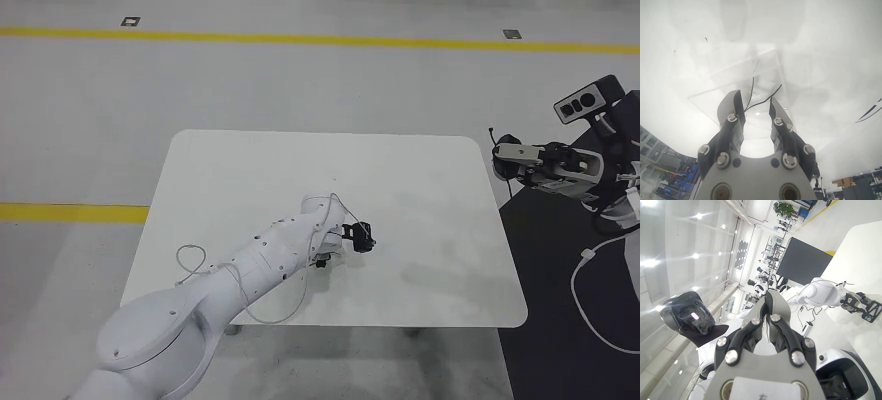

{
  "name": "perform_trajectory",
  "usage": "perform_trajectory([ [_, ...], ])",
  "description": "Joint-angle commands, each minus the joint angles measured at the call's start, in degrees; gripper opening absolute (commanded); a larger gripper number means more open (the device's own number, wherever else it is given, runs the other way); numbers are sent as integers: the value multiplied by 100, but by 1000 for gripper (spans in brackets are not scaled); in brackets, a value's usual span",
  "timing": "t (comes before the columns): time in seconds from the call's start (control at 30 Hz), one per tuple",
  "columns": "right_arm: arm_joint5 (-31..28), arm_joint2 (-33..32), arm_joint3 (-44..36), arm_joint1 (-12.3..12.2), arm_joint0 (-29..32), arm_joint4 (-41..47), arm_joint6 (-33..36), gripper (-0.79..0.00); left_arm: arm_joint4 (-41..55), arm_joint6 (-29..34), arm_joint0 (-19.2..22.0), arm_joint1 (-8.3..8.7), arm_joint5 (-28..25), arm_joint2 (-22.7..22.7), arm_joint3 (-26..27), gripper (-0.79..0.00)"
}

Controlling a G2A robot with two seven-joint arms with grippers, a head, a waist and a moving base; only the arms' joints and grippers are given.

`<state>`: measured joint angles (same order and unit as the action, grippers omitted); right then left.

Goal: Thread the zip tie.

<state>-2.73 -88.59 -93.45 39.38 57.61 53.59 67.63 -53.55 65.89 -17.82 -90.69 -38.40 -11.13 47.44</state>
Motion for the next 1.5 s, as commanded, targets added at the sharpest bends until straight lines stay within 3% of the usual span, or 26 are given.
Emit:
perform_trajectory([
  [0.0, 0, 0, 0, 0, 0, 0, 0, -785, 20, -28, -2, -38, -28, 9, -76, -502],
  [0.1, 0, 0, 0, 0, 0, 0, 0, -785, 9, -67, 23, -90, -66, 13, -169, -557],
  [0.57, 0, 0, 0, 0, 0, 0, 0, -785, -182, -147, 59, -217, -48, -109, -203, -616],
  [1.1, 0, 0, 0, 0, 0, 0, 0, -785, -275, 17, 10, -152, 18, -303, 60, -619],
  [1.47, 0, 0, 0, 0, 0, 0, 0, -785, -359, -10, -52, -145, -9, -402, -29, -616],
])
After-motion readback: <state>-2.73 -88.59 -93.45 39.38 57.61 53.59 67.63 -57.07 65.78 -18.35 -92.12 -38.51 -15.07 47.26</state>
